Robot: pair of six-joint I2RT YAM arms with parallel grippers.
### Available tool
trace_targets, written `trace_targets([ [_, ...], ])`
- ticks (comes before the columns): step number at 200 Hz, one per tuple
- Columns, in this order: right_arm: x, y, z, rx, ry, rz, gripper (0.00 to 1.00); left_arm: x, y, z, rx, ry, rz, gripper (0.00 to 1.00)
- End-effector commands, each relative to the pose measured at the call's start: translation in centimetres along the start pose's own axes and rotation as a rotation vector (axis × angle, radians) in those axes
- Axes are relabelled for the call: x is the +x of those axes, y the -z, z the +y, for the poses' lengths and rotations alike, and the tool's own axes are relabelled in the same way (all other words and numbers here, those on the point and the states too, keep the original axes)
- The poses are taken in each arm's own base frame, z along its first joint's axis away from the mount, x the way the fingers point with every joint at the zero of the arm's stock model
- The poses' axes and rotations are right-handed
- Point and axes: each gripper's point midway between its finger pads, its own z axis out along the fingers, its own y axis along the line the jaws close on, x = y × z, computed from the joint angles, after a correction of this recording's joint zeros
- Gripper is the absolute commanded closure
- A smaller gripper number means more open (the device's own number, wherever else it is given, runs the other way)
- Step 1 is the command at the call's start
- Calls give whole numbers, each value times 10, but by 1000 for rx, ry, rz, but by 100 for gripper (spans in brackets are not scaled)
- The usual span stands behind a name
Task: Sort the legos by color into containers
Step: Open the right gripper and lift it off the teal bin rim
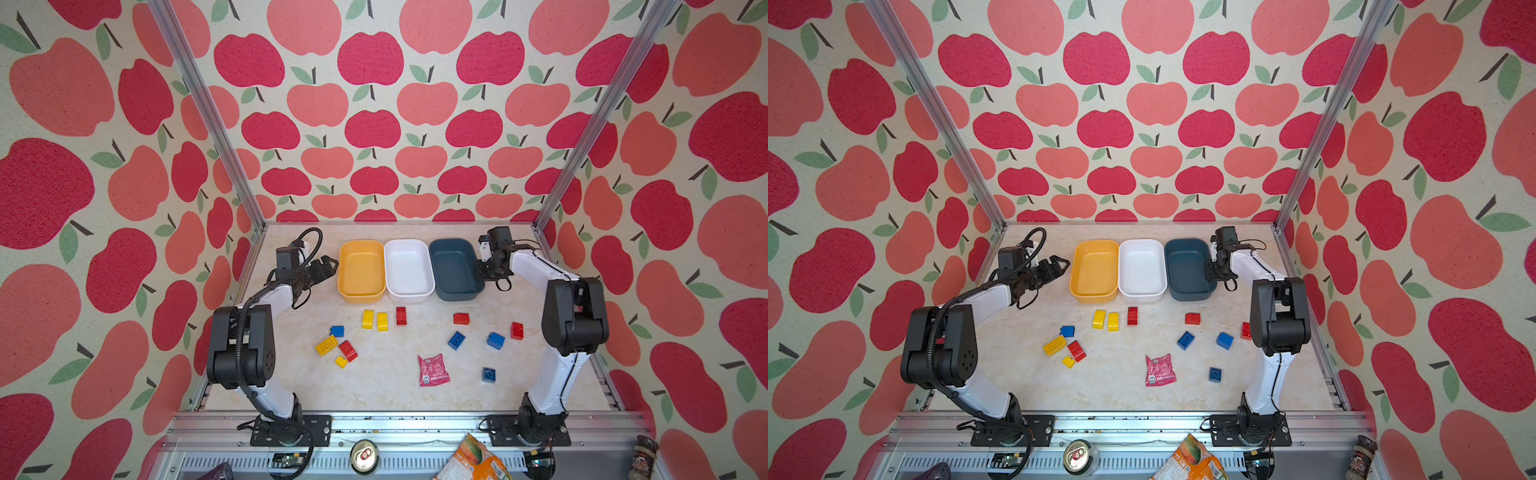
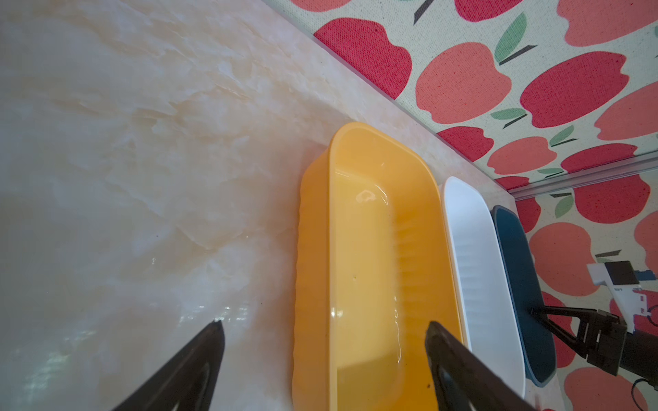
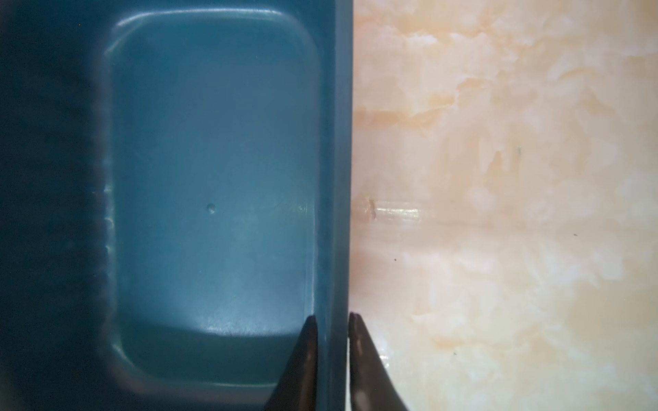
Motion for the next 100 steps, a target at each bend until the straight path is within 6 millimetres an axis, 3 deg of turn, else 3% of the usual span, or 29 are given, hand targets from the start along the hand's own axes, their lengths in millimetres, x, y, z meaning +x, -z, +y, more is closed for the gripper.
trace_targets([
  [1, 1, 20, 6, -16, -9, -7, 73, -3, -6, -10, 54, -15, 15, 9],
  [100, -6, 50, 0, 2, -29, -54, 62, 12, -29, -34, 138, -32, 89, 9],
])
